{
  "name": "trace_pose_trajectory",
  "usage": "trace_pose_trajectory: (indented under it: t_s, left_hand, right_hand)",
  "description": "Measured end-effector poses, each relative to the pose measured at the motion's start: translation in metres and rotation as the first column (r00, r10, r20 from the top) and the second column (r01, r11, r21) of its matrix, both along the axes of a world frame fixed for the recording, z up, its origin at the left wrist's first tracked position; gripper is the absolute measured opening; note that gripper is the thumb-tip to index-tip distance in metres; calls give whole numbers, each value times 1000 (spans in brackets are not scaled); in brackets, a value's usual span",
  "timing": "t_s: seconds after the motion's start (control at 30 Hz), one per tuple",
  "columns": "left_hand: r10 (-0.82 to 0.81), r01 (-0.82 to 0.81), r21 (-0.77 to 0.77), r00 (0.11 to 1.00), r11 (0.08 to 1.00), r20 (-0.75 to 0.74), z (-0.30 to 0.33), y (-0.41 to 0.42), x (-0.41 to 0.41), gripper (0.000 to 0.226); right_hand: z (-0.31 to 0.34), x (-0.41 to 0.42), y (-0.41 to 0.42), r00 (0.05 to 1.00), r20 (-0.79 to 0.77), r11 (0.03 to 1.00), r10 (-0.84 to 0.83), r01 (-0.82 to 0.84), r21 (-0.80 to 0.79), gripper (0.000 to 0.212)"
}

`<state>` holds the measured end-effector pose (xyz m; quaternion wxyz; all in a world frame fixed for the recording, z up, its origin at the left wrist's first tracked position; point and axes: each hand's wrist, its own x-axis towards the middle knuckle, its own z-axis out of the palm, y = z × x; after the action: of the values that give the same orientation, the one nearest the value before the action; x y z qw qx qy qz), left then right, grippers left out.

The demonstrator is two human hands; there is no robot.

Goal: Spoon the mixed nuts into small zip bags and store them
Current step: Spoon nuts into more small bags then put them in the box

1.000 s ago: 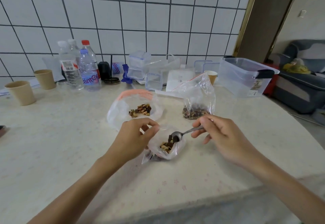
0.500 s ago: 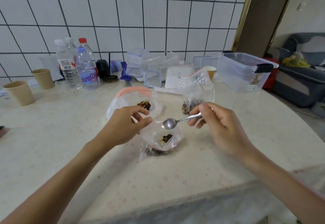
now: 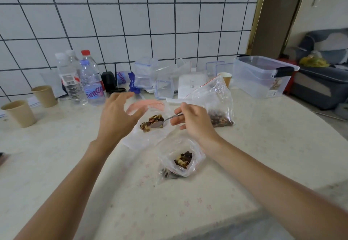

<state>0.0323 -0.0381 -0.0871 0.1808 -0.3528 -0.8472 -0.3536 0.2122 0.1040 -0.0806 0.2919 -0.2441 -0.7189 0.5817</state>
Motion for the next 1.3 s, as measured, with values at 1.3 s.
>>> trace_pose_trajectory:
  t_s: [1.3]
  left_hand:
    - [-233, 276, 278, 956, 920, -179, -21, 20, -10, 28]
  right_hand:
    - [-56, -61, 48, 980, 75, 930, 185, -150, -336, 26]
